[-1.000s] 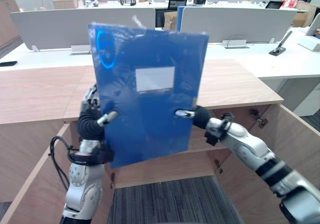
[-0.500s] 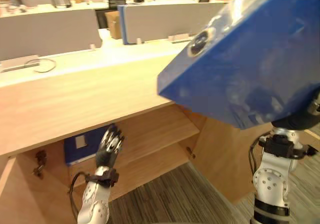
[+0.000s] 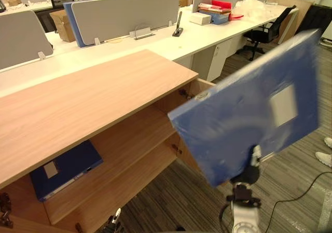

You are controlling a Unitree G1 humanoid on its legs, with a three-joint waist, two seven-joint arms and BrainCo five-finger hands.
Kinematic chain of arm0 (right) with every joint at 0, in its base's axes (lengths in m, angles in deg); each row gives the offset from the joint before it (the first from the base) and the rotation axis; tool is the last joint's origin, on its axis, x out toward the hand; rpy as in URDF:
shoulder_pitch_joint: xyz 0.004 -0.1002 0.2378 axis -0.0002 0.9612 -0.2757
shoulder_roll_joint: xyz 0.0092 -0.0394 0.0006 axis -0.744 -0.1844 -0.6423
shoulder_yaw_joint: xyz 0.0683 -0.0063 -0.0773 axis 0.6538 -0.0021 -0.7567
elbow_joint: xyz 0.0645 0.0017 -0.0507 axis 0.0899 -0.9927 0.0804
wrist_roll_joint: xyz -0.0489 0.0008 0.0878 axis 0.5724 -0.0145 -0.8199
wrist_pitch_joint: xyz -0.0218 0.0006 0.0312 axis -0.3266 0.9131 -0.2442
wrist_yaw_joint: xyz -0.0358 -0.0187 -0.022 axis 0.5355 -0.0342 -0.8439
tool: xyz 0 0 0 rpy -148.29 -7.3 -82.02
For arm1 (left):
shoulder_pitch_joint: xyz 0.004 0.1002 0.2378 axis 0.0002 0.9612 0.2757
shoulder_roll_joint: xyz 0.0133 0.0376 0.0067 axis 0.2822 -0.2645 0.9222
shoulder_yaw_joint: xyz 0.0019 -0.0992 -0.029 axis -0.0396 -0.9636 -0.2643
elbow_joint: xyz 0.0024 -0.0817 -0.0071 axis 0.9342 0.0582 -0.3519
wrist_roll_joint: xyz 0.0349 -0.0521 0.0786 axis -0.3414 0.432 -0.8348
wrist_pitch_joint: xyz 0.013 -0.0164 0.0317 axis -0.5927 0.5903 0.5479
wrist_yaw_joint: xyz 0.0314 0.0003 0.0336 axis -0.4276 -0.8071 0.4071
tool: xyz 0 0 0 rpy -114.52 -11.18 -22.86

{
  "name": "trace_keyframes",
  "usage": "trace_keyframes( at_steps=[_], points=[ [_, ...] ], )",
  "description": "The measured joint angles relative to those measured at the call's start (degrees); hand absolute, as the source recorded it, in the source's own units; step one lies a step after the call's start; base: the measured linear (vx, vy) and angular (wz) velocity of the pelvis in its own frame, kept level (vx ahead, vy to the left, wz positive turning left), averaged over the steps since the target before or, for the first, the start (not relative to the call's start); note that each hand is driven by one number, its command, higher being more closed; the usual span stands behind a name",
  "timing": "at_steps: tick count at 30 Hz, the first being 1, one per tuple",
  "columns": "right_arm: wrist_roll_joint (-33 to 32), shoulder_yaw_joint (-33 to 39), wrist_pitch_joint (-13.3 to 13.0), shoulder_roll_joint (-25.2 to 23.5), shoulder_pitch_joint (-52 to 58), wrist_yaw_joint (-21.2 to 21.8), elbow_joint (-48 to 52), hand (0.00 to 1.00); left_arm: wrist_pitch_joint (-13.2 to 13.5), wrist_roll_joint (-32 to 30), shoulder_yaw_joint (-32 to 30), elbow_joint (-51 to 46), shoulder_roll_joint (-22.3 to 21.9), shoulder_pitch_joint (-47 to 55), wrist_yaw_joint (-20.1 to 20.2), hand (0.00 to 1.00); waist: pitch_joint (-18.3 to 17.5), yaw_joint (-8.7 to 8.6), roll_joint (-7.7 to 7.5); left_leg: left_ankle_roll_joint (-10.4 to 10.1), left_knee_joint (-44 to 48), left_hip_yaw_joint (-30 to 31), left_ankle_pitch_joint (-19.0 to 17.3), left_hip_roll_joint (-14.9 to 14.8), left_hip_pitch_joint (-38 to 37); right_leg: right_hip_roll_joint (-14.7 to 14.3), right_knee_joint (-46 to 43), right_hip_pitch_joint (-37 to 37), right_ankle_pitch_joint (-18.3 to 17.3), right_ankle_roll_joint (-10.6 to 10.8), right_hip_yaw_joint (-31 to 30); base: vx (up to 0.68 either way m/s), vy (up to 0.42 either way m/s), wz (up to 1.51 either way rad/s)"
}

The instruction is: Walk over to the cabinet, pick up the folder, carry it to the office cabinet, place the folder inside the office cabinet, then close the office cabinet door

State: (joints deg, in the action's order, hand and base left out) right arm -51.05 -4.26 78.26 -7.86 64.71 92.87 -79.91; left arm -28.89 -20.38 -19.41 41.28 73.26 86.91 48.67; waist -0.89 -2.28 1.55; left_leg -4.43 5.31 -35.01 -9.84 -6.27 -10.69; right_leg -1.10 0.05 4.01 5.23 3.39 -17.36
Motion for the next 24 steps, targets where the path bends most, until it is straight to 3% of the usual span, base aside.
trace_keyframes(
  at_steps=[4, 10, 14, 20, 24],
  points=[
    [-2.72, 0.89, 3.06, 0.37, 0.54, -0.10, -15.39, 1.00, -0.09, -6.07, -0.80, 3.22, -0.15, 0.14, -0.21, 0.00, 1.97, 0.56, 2.18, -0.16, 0.27, -0.38, -0.06, -0.44, -0.84, -0.07, -5.15, 1.74, -4.14, -0.64, 3.19, -0.01, -0.025, -0.02],
    [-3.62, 0.96, 6.49, 2.91, -2.11, -0.15, -31.96, 1.00, -0.19, -6.52, -3.09, 4.60, -0.50, 0.58, -0.78, 0.00, 2.50, 3.05, 2.71, -1.64, 1.23, 0.29, -0.53, -2.38, -2.34, -0.17, -10.09, 2.02, -7.31, -1.24, 8.94, 0.03, -0.033, 0.09],
    [-2.59, -0.21, 7.05, 4.44, -5.86, -0.43, -35.36, 1.00, -0.21, -5.39, -3.28, 4.57, -0.62, 0.45, -1.45, 0.00, 2.49, 4.11, 2.70, -1.91, 1.30, 2.84, -0.41, -2.96, -2.22, 0.38, -12.33, 1.87, -9.19, -1.25, 12.36, 0.05, -0.031, 0.38],
    [0.42, -8.03, 7.35, 6.77, -13.84, -0.92, -35.32, 1.00, -0.21, -5.37, -5.03, 4.39, -0.77, 0.36, -2.50, 0.00, 2.31, 6.51, 2.30, -2.19, 1.91, 9.37, -0.25, -3.18, 0.50, 2.44, -14.81, 1.89, -12.45, -0.99, 18.85, 0.06, -0.024, 0.59],
    [4.22, -8.31, 7.09, 6.74, -22.04, -3.16, -33.88, 1.00, -0.21, -3.82, -7.16, 3.74, -0.63, -0.62, -3.27, 0.00, 4.51, 8.54, 2.01, -0.19, 13.98, 15.40, -4.19, -5.34, 9.04, 3.52, -15.63, 2.00, -13.15, -0.71, 24.32, 0.06, -0.033, 0.62]
  ],
)
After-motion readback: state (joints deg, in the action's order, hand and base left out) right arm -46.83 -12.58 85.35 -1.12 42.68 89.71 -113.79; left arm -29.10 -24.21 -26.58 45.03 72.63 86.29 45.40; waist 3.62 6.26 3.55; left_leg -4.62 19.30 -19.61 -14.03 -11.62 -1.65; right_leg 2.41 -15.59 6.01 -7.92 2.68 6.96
